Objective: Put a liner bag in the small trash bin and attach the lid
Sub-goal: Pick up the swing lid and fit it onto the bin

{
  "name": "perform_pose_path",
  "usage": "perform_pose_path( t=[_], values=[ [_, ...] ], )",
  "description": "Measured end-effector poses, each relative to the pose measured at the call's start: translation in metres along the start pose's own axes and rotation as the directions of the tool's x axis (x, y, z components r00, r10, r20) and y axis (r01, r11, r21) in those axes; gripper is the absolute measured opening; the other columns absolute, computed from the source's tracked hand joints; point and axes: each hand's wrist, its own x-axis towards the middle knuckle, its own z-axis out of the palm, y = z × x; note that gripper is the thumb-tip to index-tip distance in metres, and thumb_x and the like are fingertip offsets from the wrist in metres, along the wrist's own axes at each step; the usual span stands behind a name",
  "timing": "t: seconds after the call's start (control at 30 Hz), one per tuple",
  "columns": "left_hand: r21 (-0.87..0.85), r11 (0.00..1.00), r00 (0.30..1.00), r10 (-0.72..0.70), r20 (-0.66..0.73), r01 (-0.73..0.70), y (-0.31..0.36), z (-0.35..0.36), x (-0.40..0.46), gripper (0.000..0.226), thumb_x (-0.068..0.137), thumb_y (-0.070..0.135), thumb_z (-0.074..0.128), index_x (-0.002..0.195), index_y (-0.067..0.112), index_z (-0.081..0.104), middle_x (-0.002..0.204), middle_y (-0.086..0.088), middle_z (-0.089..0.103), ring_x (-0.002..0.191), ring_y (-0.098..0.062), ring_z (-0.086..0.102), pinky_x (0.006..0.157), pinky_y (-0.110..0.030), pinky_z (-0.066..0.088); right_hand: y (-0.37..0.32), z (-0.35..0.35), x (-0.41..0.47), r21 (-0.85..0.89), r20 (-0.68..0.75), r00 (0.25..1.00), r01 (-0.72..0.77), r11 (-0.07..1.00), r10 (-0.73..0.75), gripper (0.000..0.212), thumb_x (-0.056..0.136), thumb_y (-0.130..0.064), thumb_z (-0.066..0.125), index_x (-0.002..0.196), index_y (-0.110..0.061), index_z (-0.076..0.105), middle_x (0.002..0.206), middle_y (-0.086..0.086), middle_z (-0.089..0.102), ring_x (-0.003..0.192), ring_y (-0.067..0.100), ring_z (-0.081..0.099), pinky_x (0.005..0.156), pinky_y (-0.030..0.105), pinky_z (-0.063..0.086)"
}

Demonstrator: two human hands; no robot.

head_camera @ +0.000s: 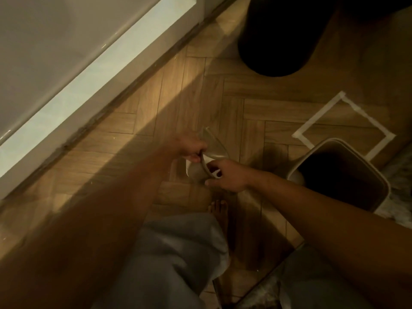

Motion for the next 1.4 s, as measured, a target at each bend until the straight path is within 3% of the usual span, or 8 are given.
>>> perform_pose_path(
  t=[0.13,0.23,0.37,0.57,0.87,0.97,1.13,1.4],
  values=[
    [-0.033,0.997,0.996,0.07,-0.06,-0.072,0.038,-0.008,-0.034,0.013,0.092,0.012,0.059,0.083,0.005,0.065,0.072,-0.009,0.065,0.056,-0.015,0.065,0.061,-0.027,0.055,-0.017,-0.018,-0.03,0.12,-0.232,0.968,0.128,0.984,-0.097,0.018,0.094,-0.008,0.064,0.111,-0.006,0.069,0.109,0.009,0.072,0.1,0.022,0.067,0.089,0.046,0.054],
    [0.028,0.975,0.965,0.223,-0.135,-0.221,0.058,-0.008,-0.059,0.021,0.093,0.016,0.056,0.074,0.013,0.062,0.066,-0.002,0.059,0.059,-0.011,0.055,0.06,-0.028,0.047,-0.029,-0.036,-0.054,0.172,-0.358,0.932,0.128,0.977,-0.059,0.01,0.097,-0.004,0.058,0.099,-0.007,0.068,0.094,0.002,0.068,0.087,0.011,0.064,0.076,0.03,0.05],
    [-0.041,0.913,0.877,0.377,-0.298,-0.407,0.068,0.002,-0.094,0.029,0.091,0.033,0.062,0.117,0.021,0.062,0.094,0.007,0.064,0.079,-0.001,0.061,0.066,-0.02,0.044,-0.039,-0.062,-0.091,0.423,-0.451,0.889,0.138,0.896,0.076,0.016,0.102,-0.013,0.054,0.107,-0.009,0.069,0.098,0.005,0.069,0.082,0.009,0.063,0.07,0.025,0.049],
    [-0.099,0.716,0.55,0.431,-0.715,-0.691,0.08,0.014,-0.129,0.028,0.095,0.022,0.061,0.121,0.014,0.065,0.101,0.008,0.067,0.091,-0.002,0.064,0.079,-0.02,0.053,-0.028,-0.09,-0.143,0.705,-0.471,0.861,0.237,0.669,0.192,0.019,0.1,-0.025,0.059,0.113,-0.025,0.073,0.107,-0.001,0.076,0.102,0.018,0.072,0.088,0.038,0.054],
    [-0.154,0.874,0.821,0.355,-0.447,-0.462,0.107,0.058,-0.125,0.048,0.098,0.058,0.036,0.133,0.031,0.055,0.125,0.009,0.062,0.111,-0.007,0.057,0.078,-0.019,0.037,0.0,-0.125,-0.231,0.839,-0.532,0.81,0.465,0.283,0.246,0.016,0.098,-0.014,0.06,0.1,-0.016,0.075,0.103,0.008,0.076,0.098,0.02,0.074,0.081,0.034,0.057],
    [-0.121,0.923,0.91,0.328,-0.252,-0.366,0.12,0.075,-0.115,0.081,0.084,0.083,0.018,0.147,0.038,0.039,0.147,0.003,0.05,0.13,-0.019,0.049,0.104,-0.039,0.037,0.005,-0.136,-0.255,0.844,-0.536,0.805,0.505,0.182,0.252,0.016,0.1,-0.011,0.056,0.103,-0.012,0.071,0.1,0.006,0.075,0.095,0.018,0.073,0.084,0.034,0.058],
    [-0.291,0.905,0.95,0.303,-0.074,-0.311,0.154,0.101,-0.103,0.108,0.056,0.102,0.023,0.147,0.046,0.035,0.136,0.01,0.054,0.114,-0.019,0.057,0.094,-0.05,0.048,0.025,-0.152,-0.286,0.857,-0.502,0.798,0.512,0.066,0.333,0.018,0.101,-0.014,0.053,0.114,-0.011,0.066,0.105,0.006,0.073,0.1,0.019,0.072,0.09,0.035,0.058],
    [-0.179,0.927,0.926,0.356,0.128,-0.331,0.185,0.142,-0.081,0.072,0.091,0.072,0.038,0.148,0.027,0.04,0.128,0.007,0.054,0.115,-0.019,0.056,0.081,-0.037,0.054,0.084,-0.156,-0.292,0.85,-0.467,0.613,0.51,0.132,0.637,0.017,0.099,-0.018,0.062,0.109,-0.008,0.073,0.092,0.005,0.08,0.088,0.018,0.077,0.076,0.035,0.062]
  ],
)
